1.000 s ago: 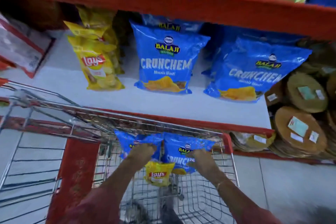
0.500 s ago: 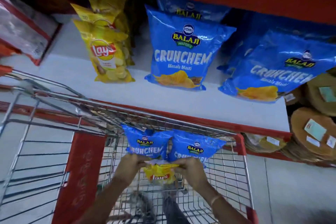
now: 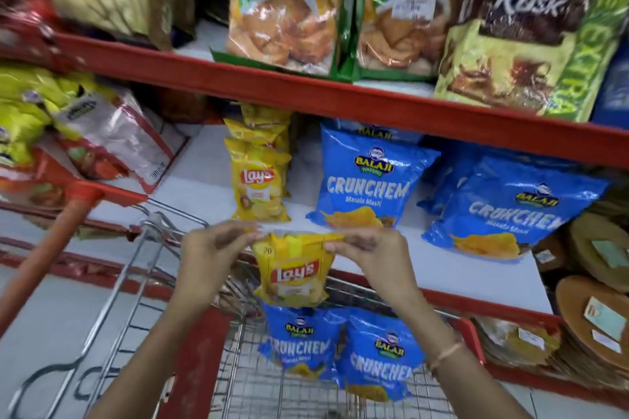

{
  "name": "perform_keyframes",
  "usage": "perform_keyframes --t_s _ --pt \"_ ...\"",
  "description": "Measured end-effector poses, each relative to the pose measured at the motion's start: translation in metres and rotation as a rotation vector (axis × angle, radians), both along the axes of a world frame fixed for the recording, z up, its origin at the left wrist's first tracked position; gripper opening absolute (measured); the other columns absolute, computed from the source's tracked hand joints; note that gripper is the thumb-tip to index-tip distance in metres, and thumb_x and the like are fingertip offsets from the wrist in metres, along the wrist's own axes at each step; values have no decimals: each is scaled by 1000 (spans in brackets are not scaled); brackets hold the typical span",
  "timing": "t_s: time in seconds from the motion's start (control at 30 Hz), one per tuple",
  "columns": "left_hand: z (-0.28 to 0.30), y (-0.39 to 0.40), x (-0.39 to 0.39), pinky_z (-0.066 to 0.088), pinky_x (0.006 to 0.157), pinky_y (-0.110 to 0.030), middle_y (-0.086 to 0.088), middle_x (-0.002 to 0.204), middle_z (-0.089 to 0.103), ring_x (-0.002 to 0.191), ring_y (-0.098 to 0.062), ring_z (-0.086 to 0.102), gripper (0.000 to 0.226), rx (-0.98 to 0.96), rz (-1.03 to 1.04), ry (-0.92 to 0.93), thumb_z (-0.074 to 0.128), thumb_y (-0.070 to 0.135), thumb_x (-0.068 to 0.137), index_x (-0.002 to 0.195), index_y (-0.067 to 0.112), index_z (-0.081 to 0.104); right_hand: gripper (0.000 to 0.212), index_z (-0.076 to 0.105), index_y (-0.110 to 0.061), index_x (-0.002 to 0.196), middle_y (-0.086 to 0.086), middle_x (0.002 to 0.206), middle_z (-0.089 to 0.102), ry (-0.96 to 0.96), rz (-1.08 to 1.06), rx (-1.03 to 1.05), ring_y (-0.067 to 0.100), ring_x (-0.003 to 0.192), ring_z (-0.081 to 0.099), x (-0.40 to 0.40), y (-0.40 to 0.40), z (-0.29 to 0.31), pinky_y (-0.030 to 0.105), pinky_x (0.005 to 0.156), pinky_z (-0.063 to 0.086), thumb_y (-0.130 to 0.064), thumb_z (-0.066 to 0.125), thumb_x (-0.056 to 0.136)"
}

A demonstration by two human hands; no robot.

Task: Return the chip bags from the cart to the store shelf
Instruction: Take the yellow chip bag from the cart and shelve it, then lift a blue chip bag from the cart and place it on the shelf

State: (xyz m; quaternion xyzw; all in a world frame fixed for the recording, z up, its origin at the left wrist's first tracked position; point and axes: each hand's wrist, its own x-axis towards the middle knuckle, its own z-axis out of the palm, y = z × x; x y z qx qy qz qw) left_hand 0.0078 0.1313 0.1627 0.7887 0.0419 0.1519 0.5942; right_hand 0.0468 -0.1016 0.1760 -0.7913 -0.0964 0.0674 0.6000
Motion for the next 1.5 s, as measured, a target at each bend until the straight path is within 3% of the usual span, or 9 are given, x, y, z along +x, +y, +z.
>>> perform_keyframes --t_s 0.17,0.43,0.53,0.63,0.77,0.97,1.17,1.3,1.5 --pt "41 21 46 52 62 -13 25 64 71 65 0 65 11 2 18 -139 73 2 72 77 12 72 12 75 -23 73 -8 60 74 -71 -55 49 21 73 73 39 27 41 41 75 60 -13 80 69" --pt "21 43 88 59 67 -46 9 65 75 70 -22 70 13 42 46 -38 74 28 67 77 20 74 15 74 -10 84 -6 65 70 -82 -115 -8 0 62 67 84 54 15 17 65 59 -9 79 71" --pt "-1 44 93 58 63 -37 2 62 73 63 -11 68 4 103 21 18 74 15 72 76 16 73 21 72 -7 93 5 76 71 -25 -124 -63 -13 58 62 89 57 -9 5 51 53 -11 77 74" --pt "-13 43 82 51 66 -7 -2 77 74 66 10 63 21 146 82 44 74 5 74 93 0 69 30 69 -8 104 12 98 74 -4 -144 -68 6 83 69 86 53 -23 24 77 60 -13 77 75" --pt "-34 34 40 45 72 -9 6 99 67 83 -2 61 27 337 264 -36 73 16 77 103 13 67 37 62 -10 114 4 110 69 -65 -187 -77 12 98 66 52 37 -37 25 89 53 -14 73 79" --pt "-107 5 -29 48 73 -15 -1 89 71 76 -10 61 21 575 4 25 63 30 81 93 14 67 7 69 -16 92 -1 88 73 -397 -10 -449 8 80 66 -16 1 -104 18 74 53 -15 68 85" --pt "-200 -3 -19 51 88 -41 -16 123 60 108 -31 58 54 790 -437 547 68 3 77 126 11 47 37 44 -6 128 13 127 55 25 447 -1140 31 112 56 -16 -11 -181 41 85 51 -22 50 95" --pt "-223 -6 -2 44 98 -41 -12 133 53 117 -30 51 71 1058 -459 512 54 -14 72 135 13 35 38 40 -4 130 17 127 53 90 429 -1231 33 116 51 -14 -2 -199 42 89 50 -8 49 93" --pt "-218 1 -19 51 87 -33 -6 113 64 102 -25 60 29 1039 -378 669 51 5 88 110 20 62 14 67 -13 92 12 86 73 93 343 -1280 28 81 69 -27 -1 -207 34 66 56 -4 61 83"
